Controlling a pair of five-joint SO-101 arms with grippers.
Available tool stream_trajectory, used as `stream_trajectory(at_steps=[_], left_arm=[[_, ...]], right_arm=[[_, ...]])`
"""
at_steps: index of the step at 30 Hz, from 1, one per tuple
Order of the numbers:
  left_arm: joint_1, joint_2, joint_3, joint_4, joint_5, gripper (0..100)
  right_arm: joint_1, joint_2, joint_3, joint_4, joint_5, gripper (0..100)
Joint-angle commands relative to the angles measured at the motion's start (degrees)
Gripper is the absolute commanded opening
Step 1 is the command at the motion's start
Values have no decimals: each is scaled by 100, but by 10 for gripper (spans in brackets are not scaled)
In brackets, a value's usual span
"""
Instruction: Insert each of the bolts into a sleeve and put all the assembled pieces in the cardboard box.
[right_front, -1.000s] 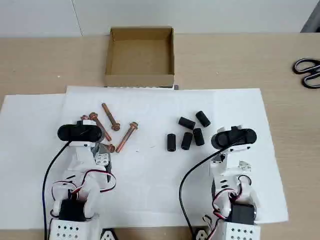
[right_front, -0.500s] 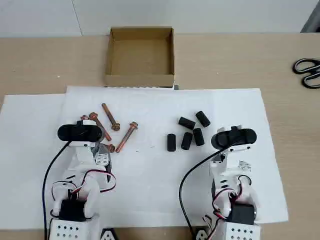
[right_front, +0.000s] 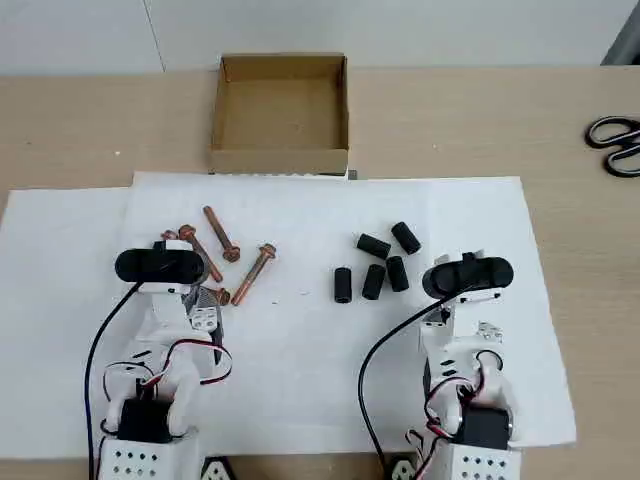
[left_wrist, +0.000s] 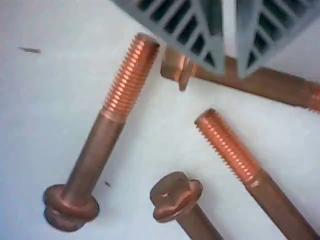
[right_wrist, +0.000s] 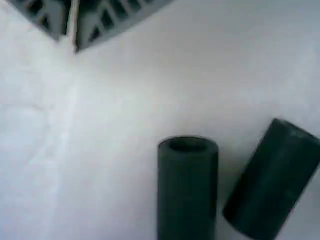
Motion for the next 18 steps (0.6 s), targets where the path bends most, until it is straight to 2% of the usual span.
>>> stream_trajectory(at_steps=[1,18], left_arm=[[26,-53,-22,-149,9,6],[26,-53,-22,-149,9,6]], right_arm=[[-31,-92,-26,-119,-35,3],[-189,-92,-26,-145,-9,3]])
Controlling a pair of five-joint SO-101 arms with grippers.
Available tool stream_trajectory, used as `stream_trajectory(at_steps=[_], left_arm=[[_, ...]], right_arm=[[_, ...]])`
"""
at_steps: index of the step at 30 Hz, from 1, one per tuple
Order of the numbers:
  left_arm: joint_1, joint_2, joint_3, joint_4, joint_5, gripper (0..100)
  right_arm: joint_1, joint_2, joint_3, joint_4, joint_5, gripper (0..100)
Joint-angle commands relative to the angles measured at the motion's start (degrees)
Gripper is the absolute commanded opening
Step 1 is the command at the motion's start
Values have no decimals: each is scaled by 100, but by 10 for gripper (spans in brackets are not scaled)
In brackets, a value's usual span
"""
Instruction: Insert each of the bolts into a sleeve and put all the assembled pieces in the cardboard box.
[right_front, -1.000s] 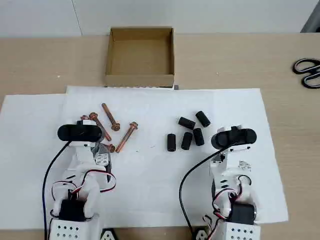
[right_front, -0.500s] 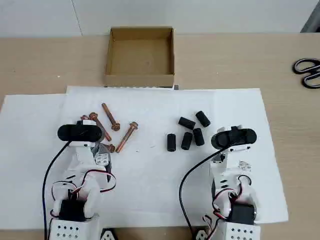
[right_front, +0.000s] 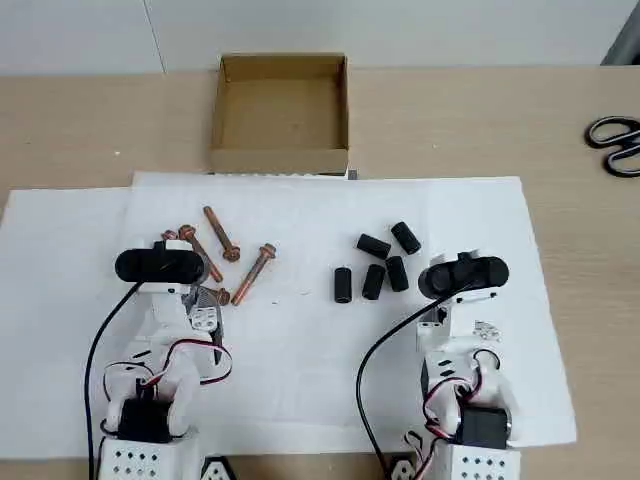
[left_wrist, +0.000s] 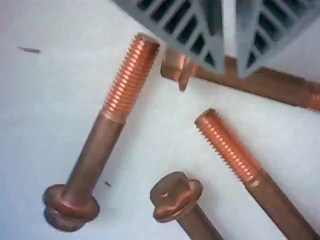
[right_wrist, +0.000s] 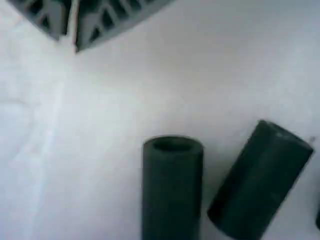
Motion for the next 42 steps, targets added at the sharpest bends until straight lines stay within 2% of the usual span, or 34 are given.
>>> stream_trajectory(at_steps=[1,8,12,16,19,23,31,34,37,42], left_arm=[[26,-53,-22,-149,0,6],[484,-53,-66,-149,-26,7],[35,-9,-936,-62,9,7],[-9,290,-1411,18,-18,8],[-9,1099,-1895,149,-18,8],[-53,2743,-3231,615,-18,8],[-62,5653,-5798,2391,-35,8],[-53,6312,-6167,2444,-396,8],[-53,6866,-6167,2242,-1275,8],[-422,7534,-6088,1820,-1327,8]], right_arm=[[-75,-92,-26,-145,-9,3],[-66,-92,-440,101,35,3],[-347,92,-1503,910,114,3],[-356,1297,-2505,1182,114,4],[-286,2730,-3534,1191,79,4],[-268,4778,-5240,1604,70,4],[-259,7785,-8062,2967,105,4],[-286,8470,-8545,3160,229,4],[-295,8954,-8738,3143,1073,4],[-295,9648,-8782,2738,1415,20]])
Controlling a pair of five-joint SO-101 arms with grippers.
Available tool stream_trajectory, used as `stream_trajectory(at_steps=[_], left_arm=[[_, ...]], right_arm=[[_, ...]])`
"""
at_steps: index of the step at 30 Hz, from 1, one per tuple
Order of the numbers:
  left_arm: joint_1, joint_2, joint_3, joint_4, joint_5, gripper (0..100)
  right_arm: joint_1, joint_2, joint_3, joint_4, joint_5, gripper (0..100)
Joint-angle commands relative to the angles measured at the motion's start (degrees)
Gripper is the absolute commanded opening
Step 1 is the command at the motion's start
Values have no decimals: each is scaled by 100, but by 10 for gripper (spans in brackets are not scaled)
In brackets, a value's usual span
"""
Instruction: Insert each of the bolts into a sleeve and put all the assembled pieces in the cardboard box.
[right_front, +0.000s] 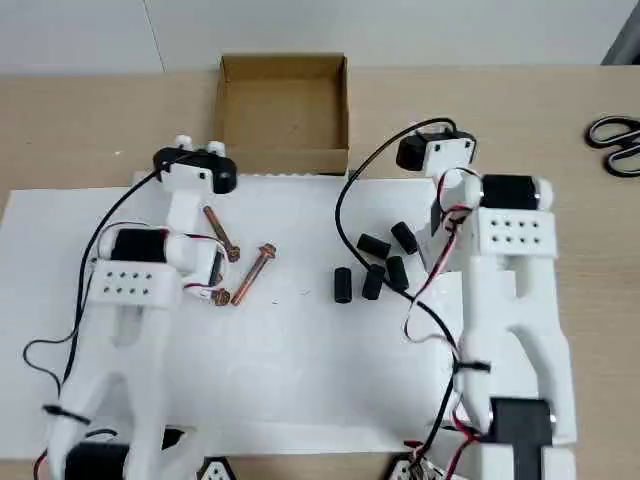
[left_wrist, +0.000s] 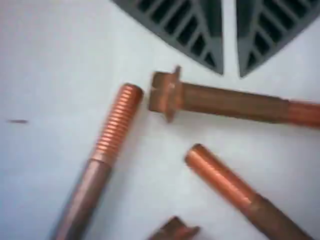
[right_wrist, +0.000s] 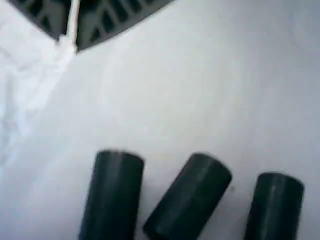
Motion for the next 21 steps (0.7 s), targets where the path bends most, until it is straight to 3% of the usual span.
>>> stream_trajectory(at_steps=[1,7,12,21], left_arm=[[-290,308,-189,-299,-114,8],[-747,580,-224,-404,-422,61],[-844,571,-224,-404,-492,166],[-818,589,-189,-686,-492,175]], right_arm=[[22,347,-264,-277,334,42],[-66,892,-264,-681,932,164],[-400,989,-264,-1156,1231,175],[-760,1033,-536,-1569,1204,173]])
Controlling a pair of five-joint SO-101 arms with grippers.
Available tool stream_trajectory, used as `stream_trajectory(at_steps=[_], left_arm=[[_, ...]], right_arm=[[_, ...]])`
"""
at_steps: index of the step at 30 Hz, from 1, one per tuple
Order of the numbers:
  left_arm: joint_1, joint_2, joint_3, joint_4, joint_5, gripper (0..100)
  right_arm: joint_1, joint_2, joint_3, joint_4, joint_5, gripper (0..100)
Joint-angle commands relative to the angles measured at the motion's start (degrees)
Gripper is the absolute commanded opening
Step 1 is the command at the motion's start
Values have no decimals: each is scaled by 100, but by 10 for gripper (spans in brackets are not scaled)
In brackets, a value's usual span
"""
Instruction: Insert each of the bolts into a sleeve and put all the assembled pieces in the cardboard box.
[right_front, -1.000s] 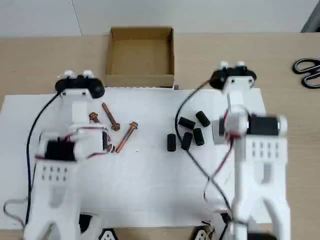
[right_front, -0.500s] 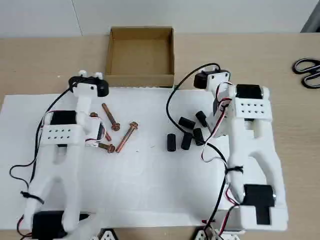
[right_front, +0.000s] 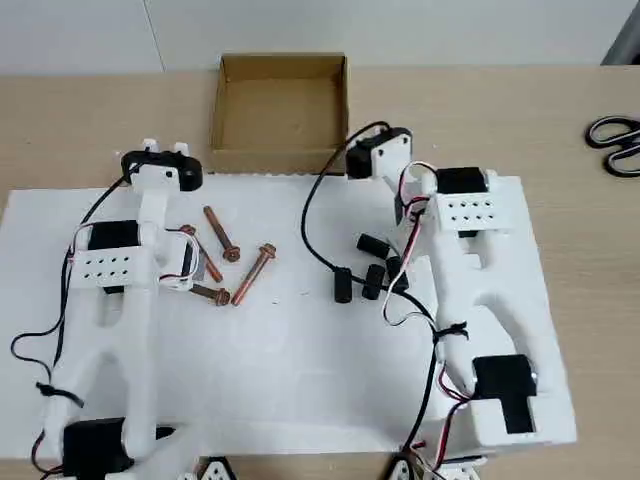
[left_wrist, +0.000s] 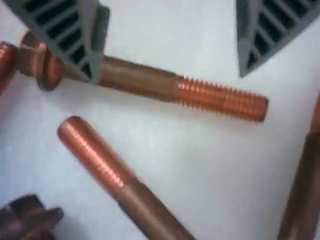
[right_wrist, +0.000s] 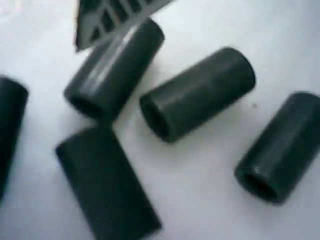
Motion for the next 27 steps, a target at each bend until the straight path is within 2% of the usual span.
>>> stream_trajectory(at_steps=[1,15,27], left_arm=[[0,-18,-180,-167,0,175],[-9,-18,-189,-211,0,174],[-9,-18,-48,-404,18,174]], right_arm=[[-75,48,-510,-92,26,173],[-136,2484,-3226,725,-141,172],[-154,2844,-3402,1174,-158,172]])
